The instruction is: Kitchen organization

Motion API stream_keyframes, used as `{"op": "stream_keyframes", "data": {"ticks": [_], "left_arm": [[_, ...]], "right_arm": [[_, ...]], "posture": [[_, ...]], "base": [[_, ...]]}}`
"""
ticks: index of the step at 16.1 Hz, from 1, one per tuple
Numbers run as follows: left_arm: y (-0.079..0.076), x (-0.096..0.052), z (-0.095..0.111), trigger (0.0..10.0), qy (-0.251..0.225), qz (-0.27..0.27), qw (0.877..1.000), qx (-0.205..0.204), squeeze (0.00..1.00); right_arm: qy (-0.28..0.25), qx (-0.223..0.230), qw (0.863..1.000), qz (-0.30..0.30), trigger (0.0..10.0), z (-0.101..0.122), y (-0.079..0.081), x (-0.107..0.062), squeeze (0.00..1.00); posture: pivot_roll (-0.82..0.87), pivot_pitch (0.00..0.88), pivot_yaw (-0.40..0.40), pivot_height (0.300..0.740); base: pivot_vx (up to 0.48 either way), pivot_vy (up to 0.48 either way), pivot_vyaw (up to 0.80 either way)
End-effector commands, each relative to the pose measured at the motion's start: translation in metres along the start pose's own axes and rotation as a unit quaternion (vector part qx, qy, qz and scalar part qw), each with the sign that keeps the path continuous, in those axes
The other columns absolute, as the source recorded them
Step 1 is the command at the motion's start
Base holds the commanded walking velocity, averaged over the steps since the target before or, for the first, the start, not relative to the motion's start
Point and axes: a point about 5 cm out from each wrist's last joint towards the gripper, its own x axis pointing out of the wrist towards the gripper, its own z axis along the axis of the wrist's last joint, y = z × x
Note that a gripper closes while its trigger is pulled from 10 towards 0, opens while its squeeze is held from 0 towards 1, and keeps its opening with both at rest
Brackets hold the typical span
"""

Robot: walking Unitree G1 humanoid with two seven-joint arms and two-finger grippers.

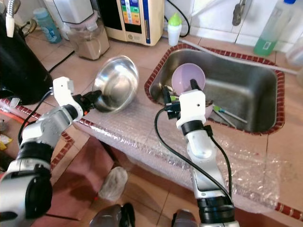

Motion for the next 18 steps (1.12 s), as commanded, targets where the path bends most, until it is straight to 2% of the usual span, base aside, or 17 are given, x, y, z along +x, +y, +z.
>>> {"op": "stream_keyframes", "data": {"ticks": [1,5,8,11,12,13,17,18], "left_arm": [[0.002,-0.005,-0.002,0.0,-0.002,0.006,1.0,0.001,0.0],[-0.003,-0.019,0.004,0.0,-0.036,0.018,0.999,0.002,0.0],[-0.007,-0.017,0.003,0.0,-0.04,0.019,0.999,0.003,0.0],[-0.014,-0.018,0.009,0.0,-0.074,0.024,0.997,-0.017,0.0],[-0.017,-0.016,0.014,0.0,-0.103,0.019,0.994,-0.026,0.0],[-0.023,-0.014,0.021,0.0,-0.14,0.0,0.989,-0.042,0.0],[-0.041,-0.015,0.026,0.0,-0.181,-0.066,0.979,-0.069,0.0],[-0.043,-0.016,0.026,0.0,-0.183,-0.078,0.977,-0.072,0.0]], "right_arm": [[-0.007,0.003,1.0,0.019,10.0,0.001,0.005,0.003,0.0],[-0.009,0.006,0.999,0.048,10.0,0.001,0.014,0.014,0.0],[-0.008,0.008,0.999,0.048,10.0,0.001,0.012,0.016,0.0],[0.0,0.017,0.998,0.057,10.0,-0.005,0.018,0.015,0.0],[0.0,0.035,0.998,0.062,10.0,-0.003,0.022,0.017,0.0],[0.021,0.075,0.994,0.074,10.0,-0.008,0.026,0.016,0.0],[0.072,0.166,0.98,0.08,10.0,-0.021,0.031,0.016,0.0],[0.076,0.171,0.979,0.077,10.0,-0.022,0.031,0.017,0.0]], "posture": [[-0.09,0.032,0.079,0.74],[-0.06,0.045,0.04,0.74],[-0.05,0.056,0.022,0.74],[-0.04,0.036,0.016,0.74],[-0.04,0.034,0.018,0.74],[-0.04,0.031,0.018,0.74],[-0.04,0.034,0.013,0.74],[-0.04,0.036,0.009,0.74]], "base": [[0.0,0.0,0.0],[0.0,0.0,0.0],[0.0,0.0,0.0],[0.0,0.0,0.0],[0.0,0.0,0.0],[0.0,0.0,0.0],[0.0,0.0,0.0],[0.0,0.0,0.0]]}}
